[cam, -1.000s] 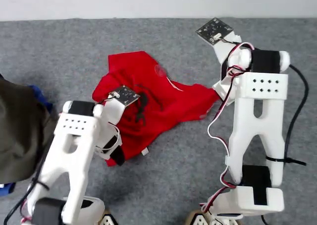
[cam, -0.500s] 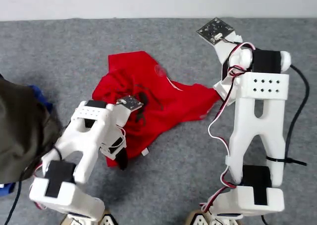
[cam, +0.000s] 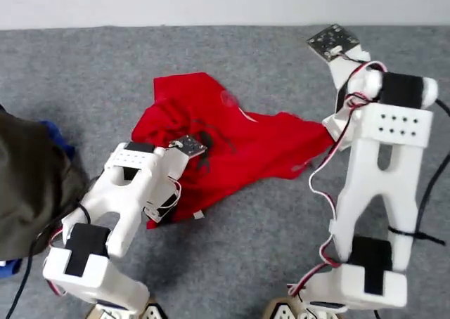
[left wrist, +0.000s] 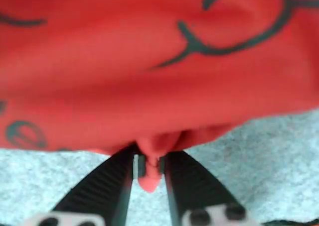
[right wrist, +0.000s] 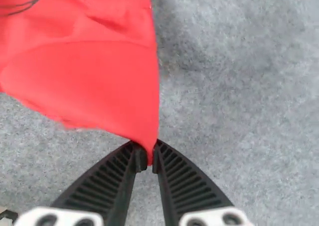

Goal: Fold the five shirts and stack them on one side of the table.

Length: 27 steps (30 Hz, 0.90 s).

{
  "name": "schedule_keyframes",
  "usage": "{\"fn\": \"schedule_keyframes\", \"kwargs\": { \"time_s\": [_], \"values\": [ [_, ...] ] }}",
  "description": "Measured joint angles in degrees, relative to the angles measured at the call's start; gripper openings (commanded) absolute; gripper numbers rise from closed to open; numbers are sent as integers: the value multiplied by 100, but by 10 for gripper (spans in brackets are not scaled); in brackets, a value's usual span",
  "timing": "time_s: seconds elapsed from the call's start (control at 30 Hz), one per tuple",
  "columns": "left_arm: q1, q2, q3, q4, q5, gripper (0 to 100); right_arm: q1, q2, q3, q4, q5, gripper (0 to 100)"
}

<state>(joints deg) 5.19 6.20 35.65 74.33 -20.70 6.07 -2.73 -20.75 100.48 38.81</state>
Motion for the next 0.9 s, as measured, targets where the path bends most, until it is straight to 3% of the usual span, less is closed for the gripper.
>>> {"fn": "schedule_keyframes", "kwargs": {
  "time_s": [0.23,0.43,0.63,0.9],
  "values": [
    [-273,-2242,-730,862,-9,14,0,-738,0,0,0,9],
    [-905,-4009,-1996,1011,-26,15,26,-1688,0,-97,-114,9],
    [-1424,-4378,-3323,1055,-26,15,26,-2593,0,-914,-308,9],
    [-1503,-4404,-5275,1011,-26,15,44,-3560,0,-2681,-308,9]
  ]
}}
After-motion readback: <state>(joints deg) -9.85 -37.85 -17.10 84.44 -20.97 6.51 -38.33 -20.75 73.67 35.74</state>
